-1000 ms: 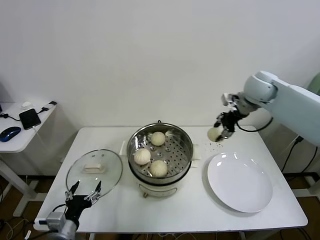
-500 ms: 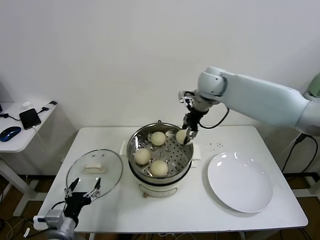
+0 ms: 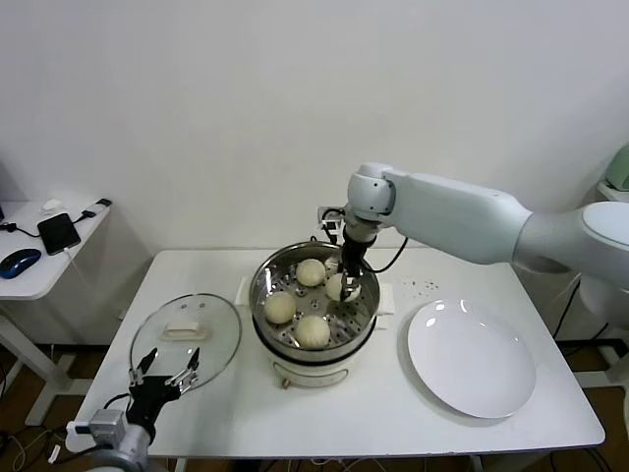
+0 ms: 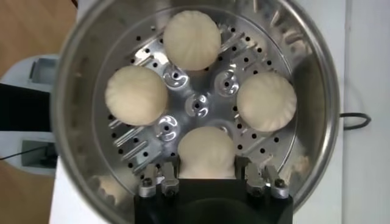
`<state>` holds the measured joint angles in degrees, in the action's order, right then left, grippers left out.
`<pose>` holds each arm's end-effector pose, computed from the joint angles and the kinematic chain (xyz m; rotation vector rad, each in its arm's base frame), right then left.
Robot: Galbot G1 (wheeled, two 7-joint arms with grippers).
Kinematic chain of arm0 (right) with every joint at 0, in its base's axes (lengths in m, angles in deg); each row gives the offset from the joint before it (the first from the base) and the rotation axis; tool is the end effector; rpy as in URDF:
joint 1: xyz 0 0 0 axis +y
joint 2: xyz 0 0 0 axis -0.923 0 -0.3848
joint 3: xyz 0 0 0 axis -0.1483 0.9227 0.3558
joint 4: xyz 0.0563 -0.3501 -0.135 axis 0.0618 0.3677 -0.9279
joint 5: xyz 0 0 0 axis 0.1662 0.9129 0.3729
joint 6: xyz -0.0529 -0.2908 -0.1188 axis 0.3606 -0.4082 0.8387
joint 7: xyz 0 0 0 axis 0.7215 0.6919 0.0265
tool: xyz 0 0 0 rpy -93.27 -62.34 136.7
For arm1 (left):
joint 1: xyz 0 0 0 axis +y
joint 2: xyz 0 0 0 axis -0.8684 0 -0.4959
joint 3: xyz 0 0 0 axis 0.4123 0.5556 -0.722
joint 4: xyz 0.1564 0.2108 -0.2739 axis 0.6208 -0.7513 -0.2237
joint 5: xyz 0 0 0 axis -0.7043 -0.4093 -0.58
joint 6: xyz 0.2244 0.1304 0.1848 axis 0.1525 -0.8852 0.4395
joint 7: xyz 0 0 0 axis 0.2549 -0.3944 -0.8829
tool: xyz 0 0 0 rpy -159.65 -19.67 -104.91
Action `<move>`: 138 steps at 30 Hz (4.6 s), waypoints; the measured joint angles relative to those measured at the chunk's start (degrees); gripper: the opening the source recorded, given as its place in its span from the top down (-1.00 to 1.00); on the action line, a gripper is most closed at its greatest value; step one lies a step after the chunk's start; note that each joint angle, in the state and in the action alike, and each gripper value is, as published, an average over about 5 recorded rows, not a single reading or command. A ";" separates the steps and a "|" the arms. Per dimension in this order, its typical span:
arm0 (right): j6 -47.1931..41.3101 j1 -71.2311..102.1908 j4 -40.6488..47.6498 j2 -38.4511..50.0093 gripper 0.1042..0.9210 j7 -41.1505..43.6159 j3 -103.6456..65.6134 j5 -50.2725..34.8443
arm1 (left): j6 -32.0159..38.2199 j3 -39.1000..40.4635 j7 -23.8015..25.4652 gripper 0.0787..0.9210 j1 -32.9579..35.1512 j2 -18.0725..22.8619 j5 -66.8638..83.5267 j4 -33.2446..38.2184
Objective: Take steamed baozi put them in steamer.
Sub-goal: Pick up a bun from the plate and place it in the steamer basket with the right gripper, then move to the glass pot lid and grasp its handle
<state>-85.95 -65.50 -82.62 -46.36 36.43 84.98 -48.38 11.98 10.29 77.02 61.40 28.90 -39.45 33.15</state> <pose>0.5805 0.0774 -0.0809 1.3281 -1.3091 1.2151 0.1140 0.0929 -0.3351 0.0188 -2.7889 0.0258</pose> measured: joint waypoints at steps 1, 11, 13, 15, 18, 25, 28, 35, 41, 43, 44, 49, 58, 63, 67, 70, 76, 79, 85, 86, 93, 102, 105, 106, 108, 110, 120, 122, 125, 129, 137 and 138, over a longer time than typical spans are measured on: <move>-0.04 0.35 0.32 -0.21 -0.18 -0.06 -0.16 0.45 | -0.03 0.00 0.02 -0.77 -0.03 0.00 0.03 -0.08; -0.39 1.58 0.87 -0.30 -0.63 0.11 -0.97 3.28 | -0.38 0.12 0.15 -0.77 -0.19 0.27 0.17 -0.44; -0.50 1.59 0.49 0.14 -0.71 0.16 -1.26 3.47 | -0.46 0.09 0.18 -0.77 -0.21 0.35 0.19 -0.41; -0.62 1.54 -0.03 0.72 -0.74 0.23 -1.66 3.63 | -0.59 0.04 0.24 -0.77 -0.19 0.47 0.22 -0.31; -0.79 1.31 -1.18 2.01 -0.76 0.32 -2.49 3.88 | -0.72 -0.05 0.33 -0.77 -0.08 0.69 0.24 -0.02; -0.93 1.80 -6.13 7.91 -0.76 -0.54 -7.74 3.60 | -0.12 -0.55 -0.15 -0.77 0.31 1.24 0.86 0.76; -0.32 3.33 -9.07 11.59 -0.76 -3.13 -12.40 1.90 | 0.83 -0.61 -0.48 -0.77 0.28 1.51 1.07 0.88; 4.37 14.56 -16.80 19.90 -0.76 -15.23 -30.42 -4.38 | 4.64 0.06 -1.56 -0.77 0.32 2.60 1.81 1.92; 11.21 31.66 -22.69 22.65 -0.76 -25.63 -51.08 -7.64 | 5.79 1.29 -2.76 -0.77 -0.40 3.87 2.01 2.93; 13.56 38.08 -24.20 22.22 -0.76 -28.46 -58.35 -8.07 | 6.21 1.57 -2.88 -0.77 -0.71 4.38 1.51 2.89; 14.75 41.35 -24.90 21.71 -0.76 -29.75 -62.02 -8.23 | 6.47 1.69 -2.91 -0.77 -0.91 4.67 1.15 2.84; 20.95 56.90 -27.49 16.48 -0.76 -35.32 -79.30 -9.26 | 8.03 1.84 -3.01 -0.77 -1.71 5.85 -1.07 2.17; 31.44 80.25 -31.48 3.80 -0.76 -43.76 -100.58 -10.72 | 12.34 1.40 -2.81 -0.77 -2.42 5.59 -7.23 -0.09; 34.56 90.98 -33.98 -0.08 -0.76 -47.40 -105.23 -10.60 | 14.85 0.93 -2.35 -0.77 -3.62 5.07 -12.57 -1.96; 36.17 97.77 -35.81 -1.79 -0.76 -49.51 -107.10 -10.23 | 16.30 0.84 -2.54 -0.77 -4.80 4.47 -18.93 -3.74; 37.22 101.24 -36.51 -2.62 -0.76 -50.57 -107.96 -9.88 | 17.19 0.85 -3.37 -0.77 -5.74 3.61 -26.54 -5.31; 38.75 105.97 -37.19 -3.39 -0.76 -51.69 -109.06 -9.82 | 18.40 1.39 -7.27 -0.77 -7.51 -0.37 -47.31 -9.27; 39.18 107.38 -37.29 -3.60 -0.76 -52.13 -109.47 -9.84 | 18.53 1.66 -9.41 -0.77 -7.73 -3.37 -57.19 -10.94; 39.84 109.64 -37.33 -3.77 -0.76 -52.81 -110.12 -9.72 | 18.66 1.75 -10.95 -0.77 -8.20 -9.02 -72.13 -13.95; 39.95 109.94 -37.33 -3.85 -0.76 -52.90 -110.19 -9.71 | 18.78 1.75 -11.19 -0.77 -8.43 -9.68 -73.87 -14.55; 40.44 111.23 -37.20 -4.74 -0.76 -53.53 -110.55 -9.35 | 19.36 2.77 -12.58 -0.77 -9.56 -12.80 -80.75 -19.30; 41.41 112.35 -36.35 -5.17 -0.76 -54.08 -110.95 -9.03 | 19.38 5.50 -14.73 -0.77 -10.67 -14.26 -82.48 -22.56; 41.77 112.77 -36.20 -5.41 -0.76 -54.17 -110.96 -8.91 | 19.56 6.46 -15.53 -0.77 -11.24 -14.27 -82.31 -23.51; 41.87 112.90 -36.17 -5.50 -0.76 -54.18 -110.96 -8.85 | 19.62 6.76 -15.80 -0.77 -11.48 -14.27 -82.28 -23.88; 42.04 113.17 -36.16 -5.65 -0.76 -54.19 -110.96 -8.74 | 19.72 7.36 -16.27 -0.77 -12.06 -14.32 -82.25 -24.70; 42.19 113.38 -36.16 -5.72 -0.76 -54.20 -110.98 -8.67 | 19.76 7.97 -16.57 -0.77 -12.66 -14.48 -82.24 -25.57; 42.59 113.93 -36.01 -6.10 -0.76 -54.26 -111.09 -8.47 | 19.73 9.74 -17.76 -0.77 -15.15 -14.75 -81.84 -29.45; 42.62 113.94 -35.93 -6.15 -0.76 -54.26 -111.09 -8.41 | 19.68 9.83 -17.88 -0.77 -15.57 -14.74 -81.65 -30.04; 42.68 114.00 -35.81 -6.23 -0.76 -54.27 -111.09 -8.31 | 19.71 9.92 -18.00 -0.77 -16.16 -14.75 -81.42 -30.79; 42.77 114.18 -35.72 -6.28 -0.76 -54.27 -111.09 -8.21 | 19.81 10.11 -18.15 -0.77 -16.94 -14.81 -81.32 -31.69; 42.90 114.24 -35.46 -6.51 -0.76 -54.27 -110.96 -7.93 | 19.73 10.37 -18.51 -0.77 -18.53 -14.80 -80.90 -33.61; 42.93 114.22 -35.39 -6.55 -0.76 -54.27 -110.93 -7.87 | 19.69 10.41 -18.56 -0.77 -18.72 -14.78 -80.84 -33.84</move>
<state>-43.02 48.72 -118.01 -52.91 -17.84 -25.95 -56.25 31.67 20.70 58.46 42.68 14.12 -120.29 -0.69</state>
